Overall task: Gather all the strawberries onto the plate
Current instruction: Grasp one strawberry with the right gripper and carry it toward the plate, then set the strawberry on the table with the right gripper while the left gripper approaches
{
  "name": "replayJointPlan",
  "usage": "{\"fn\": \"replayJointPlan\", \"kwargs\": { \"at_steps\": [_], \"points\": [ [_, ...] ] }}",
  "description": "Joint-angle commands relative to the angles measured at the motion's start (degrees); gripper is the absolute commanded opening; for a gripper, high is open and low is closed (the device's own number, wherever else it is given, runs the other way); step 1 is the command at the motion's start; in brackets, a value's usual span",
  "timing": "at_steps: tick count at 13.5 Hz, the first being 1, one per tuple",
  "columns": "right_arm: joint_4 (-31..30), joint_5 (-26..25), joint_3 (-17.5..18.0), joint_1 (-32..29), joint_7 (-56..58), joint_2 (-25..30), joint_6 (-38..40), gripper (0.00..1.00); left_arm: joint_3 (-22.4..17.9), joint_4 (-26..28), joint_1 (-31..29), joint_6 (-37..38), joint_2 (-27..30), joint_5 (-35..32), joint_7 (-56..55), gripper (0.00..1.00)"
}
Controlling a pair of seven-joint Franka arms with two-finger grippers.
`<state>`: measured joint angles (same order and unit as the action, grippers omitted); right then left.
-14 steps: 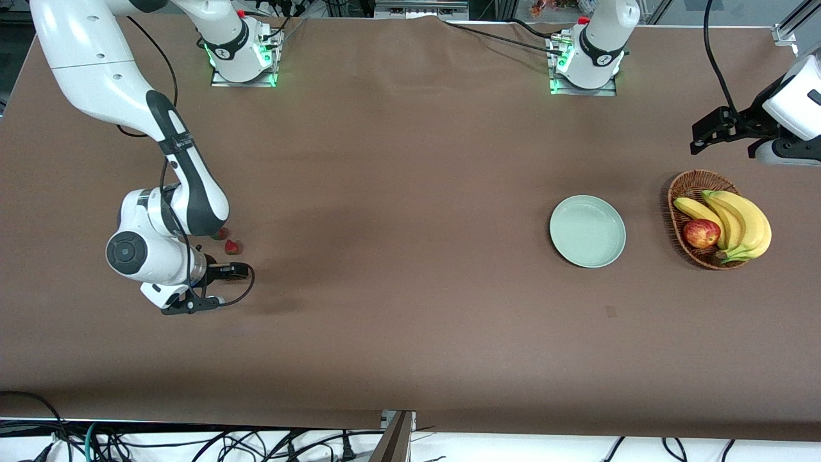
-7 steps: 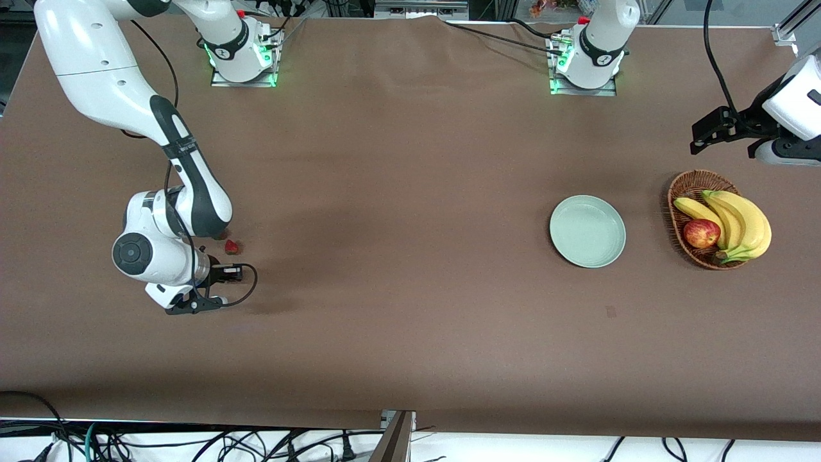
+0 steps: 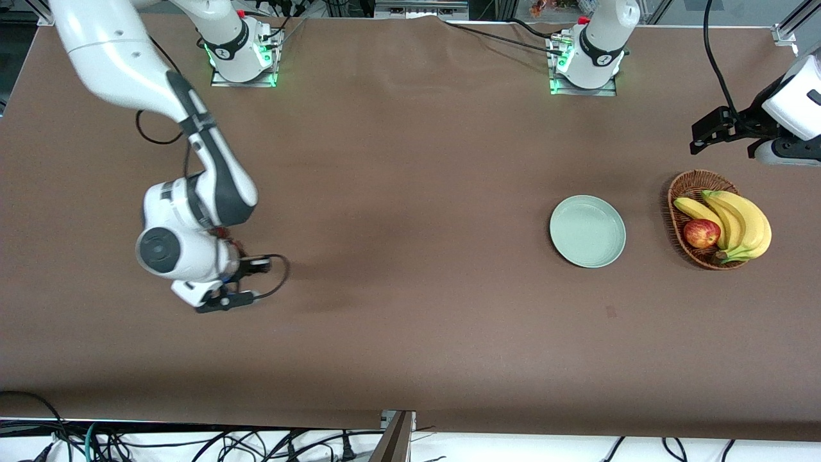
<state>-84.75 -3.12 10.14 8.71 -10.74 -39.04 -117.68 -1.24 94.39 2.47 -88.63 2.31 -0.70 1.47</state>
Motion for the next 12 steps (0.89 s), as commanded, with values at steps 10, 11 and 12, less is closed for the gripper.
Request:
{"fn": "replayJointPlan", "kwargs": {
  "at_steps": [10, 11, 12],
  "points": [
    [15.0, 1.8, 2.1, 34.3, -58.1, -18.1, -26.8, 0.02, 0.6, 0.0, -0.8, 0.7, 0.5, 1.1, 0.0, 1.00],
    [15.1, 1.7, 2.1, 34.9, -58.1, -18.5, -26.9, 0.18, 0.6, 0.0, -0.8, 0.7, 0.6, 1.1, 0.0, 1.00],
    [15.1, 1.7, 2.0, 34.9, -57.8, -18.6, -27.1, 0.52, 0.6, 0.0, -0.8, 0.7, 0.5, 1.0, 0.0, 1.00]
  ]
}}
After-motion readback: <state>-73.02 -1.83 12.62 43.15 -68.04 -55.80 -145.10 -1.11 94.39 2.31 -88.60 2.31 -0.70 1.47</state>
